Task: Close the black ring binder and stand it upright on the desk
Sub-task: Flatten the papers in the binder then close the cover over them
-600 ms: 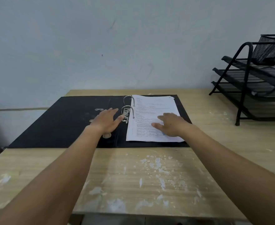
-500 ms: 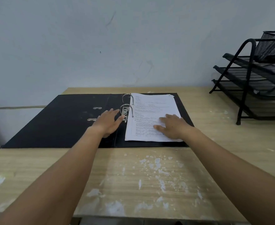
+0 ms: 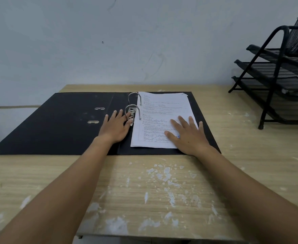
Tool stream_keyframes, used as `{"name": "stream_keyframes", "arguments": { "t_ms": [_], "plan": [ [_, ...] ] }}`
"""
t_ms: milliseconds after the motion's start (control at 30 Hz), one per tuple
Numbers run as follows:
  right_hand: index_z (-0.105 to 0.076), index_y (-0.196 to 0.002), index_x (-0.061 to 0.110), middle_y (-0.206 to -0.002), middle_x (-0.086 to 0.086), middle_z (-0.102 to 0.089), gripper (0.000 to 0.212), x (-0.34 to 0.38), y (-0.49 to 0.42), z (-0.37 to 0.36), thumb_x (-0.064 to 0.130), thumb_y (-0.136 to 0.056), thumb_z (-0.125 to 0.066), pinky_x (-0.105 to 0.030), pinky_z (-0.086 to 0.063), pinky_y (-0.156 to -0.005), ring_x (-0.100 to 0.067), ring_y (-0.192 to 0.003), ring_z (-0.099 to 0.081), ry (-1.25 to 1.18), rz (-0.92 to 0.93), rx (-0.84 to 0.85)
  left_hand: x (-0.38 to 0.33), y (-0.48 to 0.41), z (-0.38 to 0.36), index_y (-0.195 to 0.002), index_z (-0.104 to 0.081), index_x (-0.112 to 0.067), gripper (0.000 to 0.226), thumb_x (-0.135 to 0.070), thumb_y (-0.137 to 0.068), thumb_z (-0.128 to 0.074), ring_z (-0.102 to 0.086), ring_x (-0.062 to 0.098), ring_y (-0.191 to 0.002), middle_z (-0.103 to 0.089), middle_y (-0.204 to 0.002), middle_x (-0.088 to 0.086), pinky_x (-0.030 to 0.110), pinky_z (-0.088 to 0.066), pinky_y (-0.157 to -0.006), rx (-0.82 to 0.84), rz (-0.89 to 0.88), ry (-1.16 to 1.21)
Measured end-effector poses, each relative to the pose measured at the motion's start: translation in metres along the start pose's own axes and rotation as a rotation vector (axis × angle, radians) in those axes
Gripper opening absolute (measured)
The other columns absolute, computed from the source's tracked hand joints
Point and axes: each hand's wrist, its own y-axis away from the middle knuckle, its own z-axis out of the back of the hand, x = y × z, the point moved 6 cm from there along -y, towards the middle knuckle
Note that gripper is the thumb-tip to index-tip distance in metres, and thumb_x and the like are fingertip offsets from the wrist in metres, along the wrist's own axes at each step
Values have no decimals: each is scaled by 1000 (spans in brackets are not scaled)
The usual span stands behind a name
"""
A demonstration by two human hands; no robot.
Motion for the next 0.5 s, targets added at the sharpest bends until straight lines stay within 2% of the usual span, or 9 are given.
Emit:
{"name": "stream_keyframes", "arguments": {
  "t_ms": [500],
  "plan": [
    [-8, -153, 36, -164, 9, 1, 77, -52, -1, 7, 74, -87, -14, -51, 8, -119, -20, -150, 10, -22, -22, -20, -42, -15, -16, -152, -16, -28, 53, -40, -101, -19, 0, 24, -149, -9, -162, 5, 47, 1, -119, -1, 20, 5]
  ]
}}
